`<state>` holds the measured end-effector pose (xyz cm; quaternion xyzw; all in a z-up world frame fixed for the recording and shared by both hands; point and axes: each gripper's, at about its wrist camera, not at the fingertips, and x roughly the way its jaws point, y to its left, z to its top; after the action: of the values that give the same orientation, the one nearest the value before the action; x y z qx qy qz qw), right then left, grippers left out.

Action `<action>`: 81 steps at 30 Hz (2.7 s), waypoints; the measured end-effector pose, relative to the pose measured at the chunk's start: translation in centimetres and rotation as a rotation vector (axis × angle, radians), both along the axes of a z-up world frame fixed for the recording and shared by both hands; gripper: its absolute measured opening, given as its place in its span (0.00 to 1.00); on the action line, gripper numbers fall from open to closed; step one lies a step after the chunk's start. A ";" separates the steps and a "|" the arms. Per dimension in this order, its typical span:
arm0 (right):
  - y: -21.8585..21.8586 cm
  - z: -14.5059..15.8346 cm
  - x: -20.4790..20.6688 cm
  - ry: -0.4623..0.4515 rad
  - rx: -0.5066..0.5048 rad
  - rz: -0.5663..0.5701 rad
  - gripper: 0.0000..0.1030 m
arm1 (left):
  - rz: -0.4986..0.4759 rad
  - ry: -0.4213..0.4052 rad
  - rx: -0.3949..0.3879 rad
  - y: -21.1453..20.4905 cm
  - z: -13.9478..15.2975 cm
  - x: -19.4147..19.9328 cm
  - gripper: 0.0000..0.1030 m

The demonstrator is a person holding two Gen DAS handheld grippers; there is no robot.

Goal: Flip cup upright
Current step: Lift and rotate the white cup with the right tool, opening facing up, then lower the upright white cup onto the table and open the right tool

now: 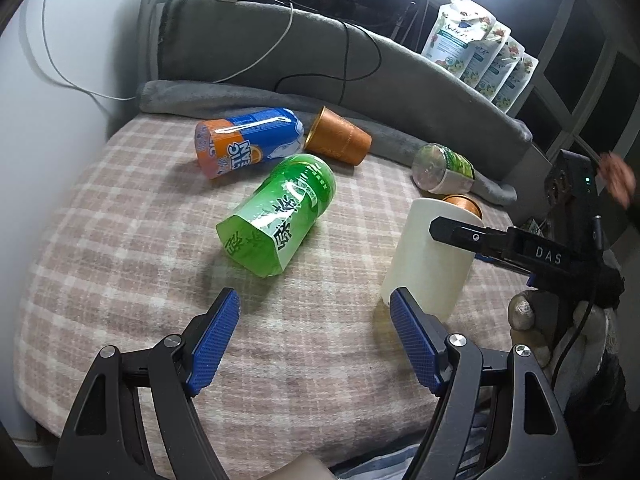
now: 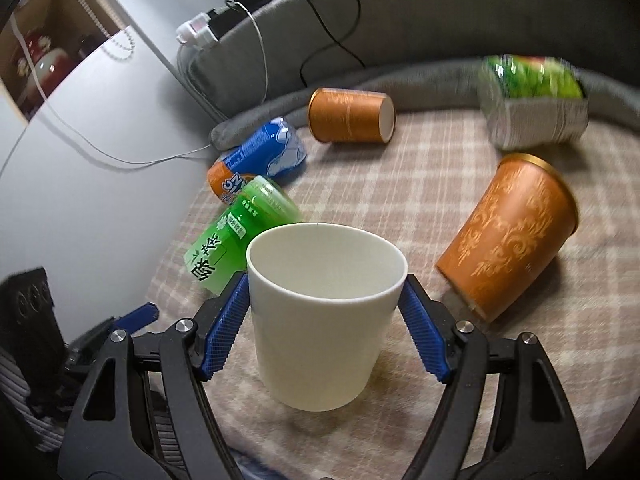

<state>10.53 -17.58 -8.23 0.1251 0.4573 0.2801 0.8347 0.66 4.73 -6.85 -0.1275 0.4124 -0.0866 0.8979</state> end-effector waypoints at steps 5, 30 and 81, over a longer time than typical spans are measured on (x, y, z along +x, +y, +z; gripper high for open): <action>0.4 0.6 -0.9 -0.104 -0.077 0.007 0.76 | -0.005 0.000 0.003 -0.3 0.0 0.1 0.75; 2.6 1.4 -3.3 -0.316 -0.247 0.010 0.75 | -0.012 -0.036 0.014 -1.1 0.9 -0.3 0.75; 3.8 1.0 -6.5 -0.405 -0.305 0.099 0.75 | -0.004 -0.076 0.052 -1.9 2.1 -2.9 0.75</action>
<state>4.00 -13.74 -7.27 -0.0834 0.3236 0.2674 0.9038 -2.28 2.78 -4.74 -0.0999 0.3804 -0.0824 0.9157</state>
